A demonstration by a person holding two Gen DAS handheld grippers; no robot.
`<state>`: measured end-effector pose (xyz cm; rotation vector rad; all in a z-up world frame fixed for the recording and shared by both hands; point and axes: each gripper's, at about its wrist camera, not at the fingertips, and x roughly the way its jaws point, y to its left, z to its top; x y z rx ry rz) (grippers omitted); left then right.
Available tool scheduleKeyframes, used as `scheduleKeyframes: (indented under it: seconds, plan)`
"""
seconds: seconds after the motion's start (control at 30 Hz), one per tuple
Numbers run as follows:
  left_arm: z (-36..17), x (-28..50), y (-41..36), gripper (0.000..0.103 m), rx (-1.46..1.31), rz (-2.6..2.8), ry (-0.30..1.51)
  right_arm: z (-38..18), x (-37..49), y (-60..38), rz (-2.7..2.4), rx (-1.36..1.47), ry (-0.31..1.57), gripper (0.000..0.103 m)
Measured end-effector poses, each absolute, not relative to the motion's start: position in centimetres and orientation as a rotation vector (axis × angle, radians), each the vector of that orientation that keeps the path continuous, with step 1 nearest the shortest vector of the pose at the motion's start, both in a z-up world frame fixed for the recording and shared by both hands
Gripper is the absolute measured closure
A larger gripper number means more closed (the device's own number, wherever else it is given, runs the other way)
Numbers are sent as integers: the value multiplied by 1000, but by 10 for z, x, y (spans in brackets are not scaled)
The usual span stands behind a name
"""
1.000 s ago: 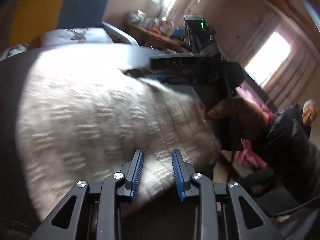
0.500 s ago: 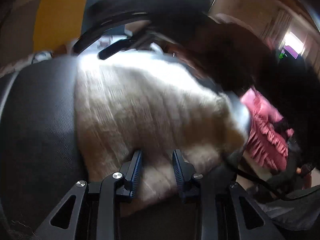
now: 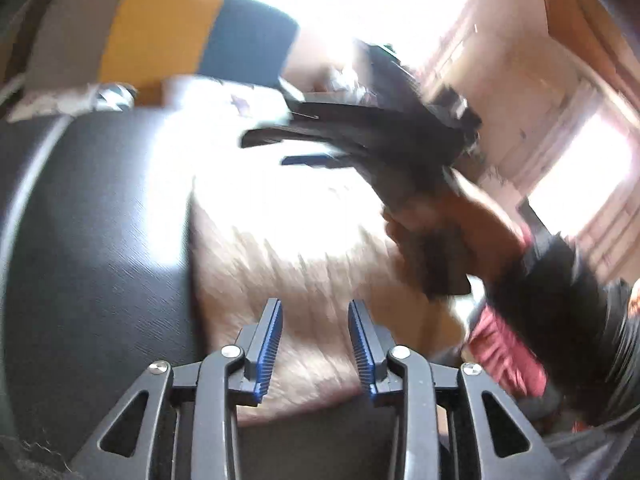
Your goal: Fold clothes
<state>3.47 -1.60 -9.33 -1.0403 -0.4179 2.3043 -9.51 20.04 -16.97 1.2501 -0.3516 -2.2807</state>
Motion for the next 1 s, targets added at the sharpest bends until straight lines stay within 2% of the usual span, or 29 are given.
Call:
scheduleKeyframes:
  seconds: [0.03, 0.07, 0.1, 0.2, 0.4, 0.83, 1.0]
  plan:
    - [-91, 32, -23, 56, -1034, 2312, -443, -172, -83, 215, -2285, 1262, -405, 1]
    - [-93, 23, -30, 52, -1056, 2302, -479, -174, -70, 230, -2288, 1273, -458, 0]
    - [-95, 12, -36, 46, -1083, 2288, -518, -176, -58, 244, -2290, 1284, -512, 0]
    - [-107, -22, -56, 44, -1193, 2229, -653, -182, -20, 288, -2291, 1314, -675, 0]
    - [-131, -49, -59, 39, -1267, 2115, -747, -195, 52, 370, -2270, 1362, -985, 0]
    - [-192, -103, -20, 32, -1318, 1958, -823, -216, 41, 336, -2135, 1382, -943, 0]
    - [-186, -98, 4, 28, -1297, 1990, -665, -212, 46, 329, -2179, 1380, -895, 0]
